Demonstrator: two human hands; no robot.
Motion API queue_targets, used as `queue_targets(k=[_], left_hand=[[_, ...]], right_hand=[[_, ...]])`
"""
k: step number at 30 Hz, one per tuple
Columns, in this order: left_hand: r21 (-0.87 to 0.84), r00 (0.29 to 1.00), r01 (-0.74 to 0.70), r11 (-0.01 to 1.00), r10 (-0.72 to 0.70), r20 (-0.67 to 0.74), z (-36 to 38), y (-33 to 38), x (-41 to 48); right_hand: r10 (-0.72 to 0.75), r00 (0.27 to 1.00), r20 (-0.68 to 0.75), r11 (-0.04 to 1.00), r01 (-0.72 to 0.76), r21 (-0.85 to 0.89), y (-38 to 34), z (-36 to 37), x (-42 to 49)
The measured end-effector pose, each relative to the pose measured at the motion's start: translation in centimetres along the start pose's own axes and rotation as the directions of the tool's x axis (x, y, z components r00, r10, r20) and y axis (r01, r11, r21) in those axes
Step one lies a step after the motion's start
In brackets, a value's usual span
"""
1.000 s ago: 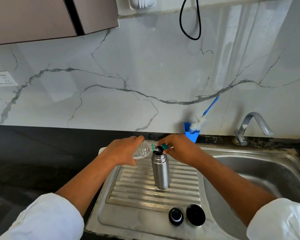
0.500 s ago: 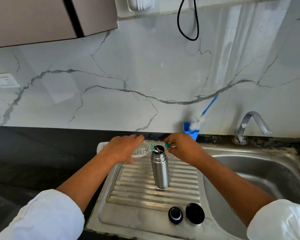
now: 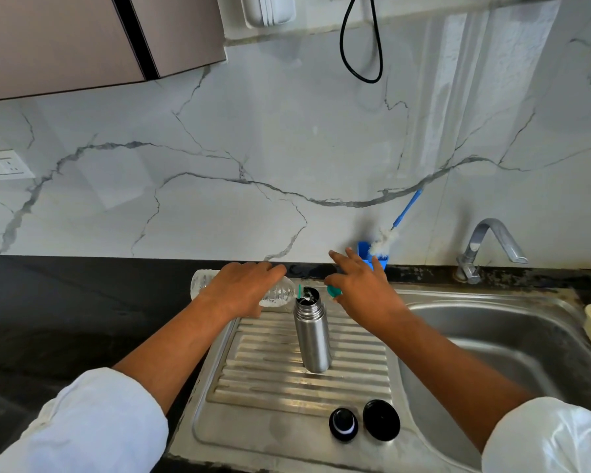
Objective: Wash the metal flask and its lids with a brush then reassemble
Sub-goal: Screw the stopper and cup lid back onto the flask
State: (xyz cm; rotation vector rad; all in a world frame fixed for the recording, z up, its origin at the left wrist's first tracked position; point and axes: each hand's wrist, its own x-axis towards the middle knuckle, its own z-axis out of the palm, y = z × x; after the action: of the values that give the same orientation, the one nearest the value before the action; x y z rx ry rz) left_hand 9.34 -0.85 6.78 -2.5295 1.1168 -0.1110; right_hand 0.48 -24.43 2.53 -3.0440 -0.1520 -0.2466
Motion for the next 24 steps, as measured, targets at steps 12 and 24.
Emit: queue_targets(k=[12,24], left_hand=[[0.091,0.999,-0.030,0.995,0.032,-0.023,-0.5,-0.1,0.3],[0.097,0.998,-0.042,0.994,0.046,-0.038,-0.6,-0.2,0.6]], right_hand=[[0.000,1.000,0.014,1.000,0.001,-0.031,0.5,0.7,-0.7],[0.049,0.999,-0.003,0.997,-0.049,0.064,0.0,-0.5,-1.5]])
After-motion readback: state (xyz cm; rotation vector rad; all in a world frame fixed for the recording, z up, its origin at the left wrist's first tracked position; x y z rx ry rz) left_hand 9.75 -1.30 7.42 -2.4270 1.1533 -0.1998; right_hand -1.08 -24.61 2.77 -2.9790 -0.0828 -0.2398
